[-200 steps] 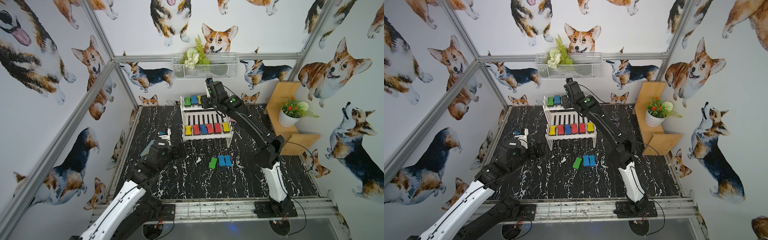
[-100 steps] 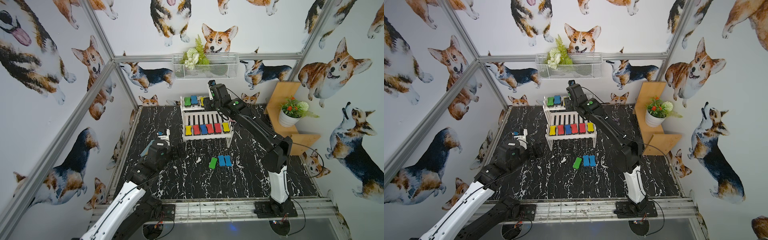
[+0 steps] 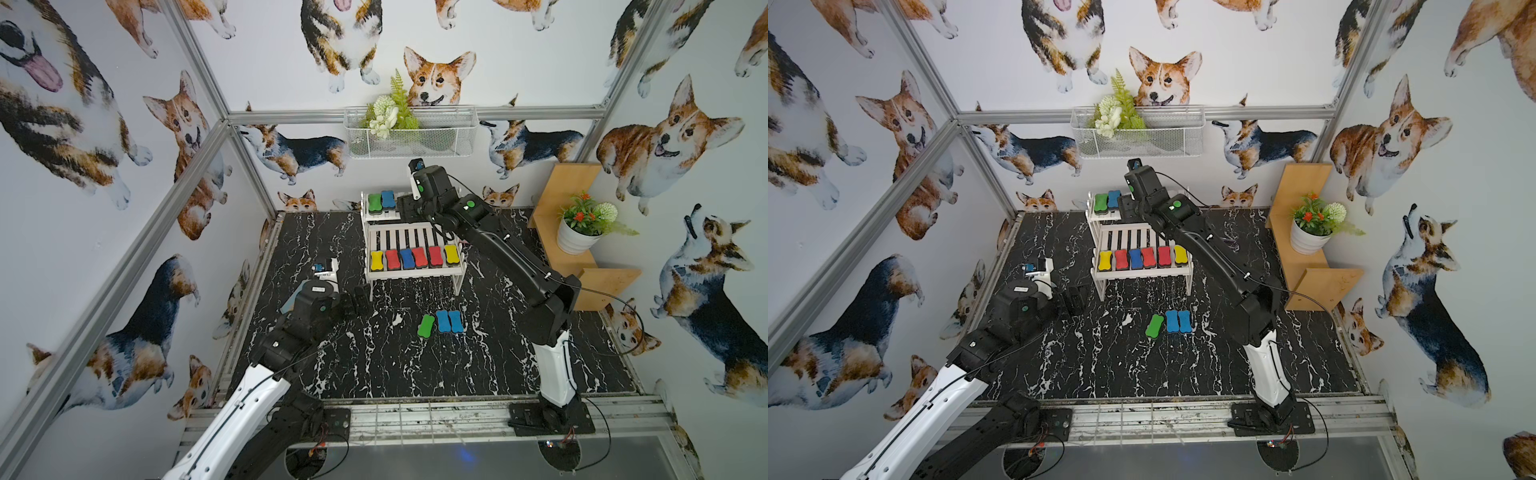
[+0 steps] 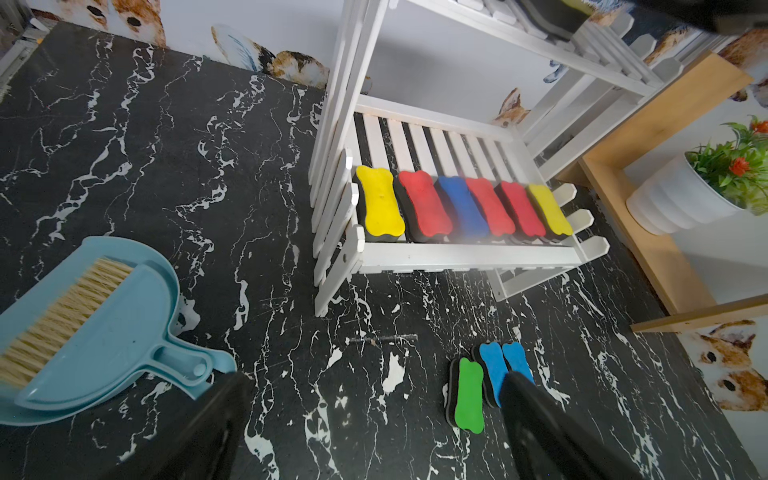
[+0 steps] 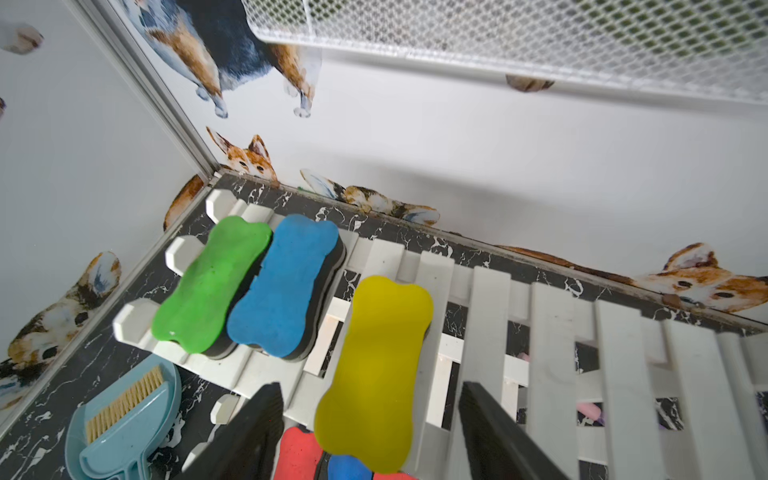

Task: Remove the whiteboard erasers from the shelf
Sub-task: Pick up the whiteboard eraser from the shelf.

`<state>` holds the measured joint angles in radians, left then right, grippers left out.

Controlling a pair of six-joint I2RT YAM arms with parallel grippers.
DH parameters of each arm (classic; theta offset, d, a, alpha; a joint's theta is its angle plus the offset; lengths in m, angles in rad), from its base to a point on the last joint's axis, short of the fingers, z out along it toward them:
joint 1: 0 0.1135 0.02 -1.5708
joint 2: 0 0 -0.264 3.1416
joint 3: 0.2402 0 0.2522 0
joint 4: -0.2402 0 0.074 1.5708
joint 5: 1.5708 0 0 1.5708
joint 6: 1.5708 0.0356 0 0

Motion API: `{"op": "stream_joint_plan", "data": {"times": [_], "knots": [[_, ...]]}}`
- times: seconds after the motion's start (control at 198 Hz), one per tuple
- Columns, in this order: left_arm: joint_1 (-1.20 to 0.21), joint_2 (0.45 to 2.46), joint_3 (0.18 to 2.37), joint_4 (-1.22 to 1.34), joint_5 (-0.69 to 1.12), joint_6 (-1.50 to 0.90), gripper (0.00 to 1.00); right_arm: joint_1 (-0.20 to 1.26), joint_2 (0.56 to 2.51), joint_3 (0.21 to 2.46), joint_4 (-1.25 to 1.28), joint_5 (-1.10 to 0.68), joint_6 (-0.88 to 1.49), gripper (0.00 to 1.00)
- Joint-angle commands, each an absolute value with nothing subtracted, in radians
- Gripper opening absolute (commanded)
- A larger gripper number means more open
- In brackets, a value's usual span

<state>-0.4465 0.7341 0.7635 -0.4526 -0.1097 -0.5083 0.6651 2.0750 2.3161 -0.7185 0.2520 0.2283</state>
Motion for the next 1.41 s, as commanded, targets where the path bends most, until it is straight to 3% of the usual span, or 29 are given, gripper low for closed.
{"op": "stream_joint_plan", "data": {"times": [0.0,0.792,0.999,1.407], "knots": [[-0.444,0.724,0.759,-0.452,-0.137,-0.502,0.99,0.667,2.074,2.294,-0.7,0.277,0.241,0.78],[-0.431,0.717,0.752,-0.46,-0.145,-0.489,0.99,0.673,2.098,2.249,-0.646,0.27,0.277,0.64],[-0.428,0.717,0.749,-0.46,-0.143,-0.489,0.99,0.686,2.081,2.243,-0.624,0.282,0.29,0.51],[-0.426,0.699,0.736,-0.46,-0.144,-0.491,0.99,0.712,1.861,2.002,-0.508,0.283,0.323,0.45]]}}
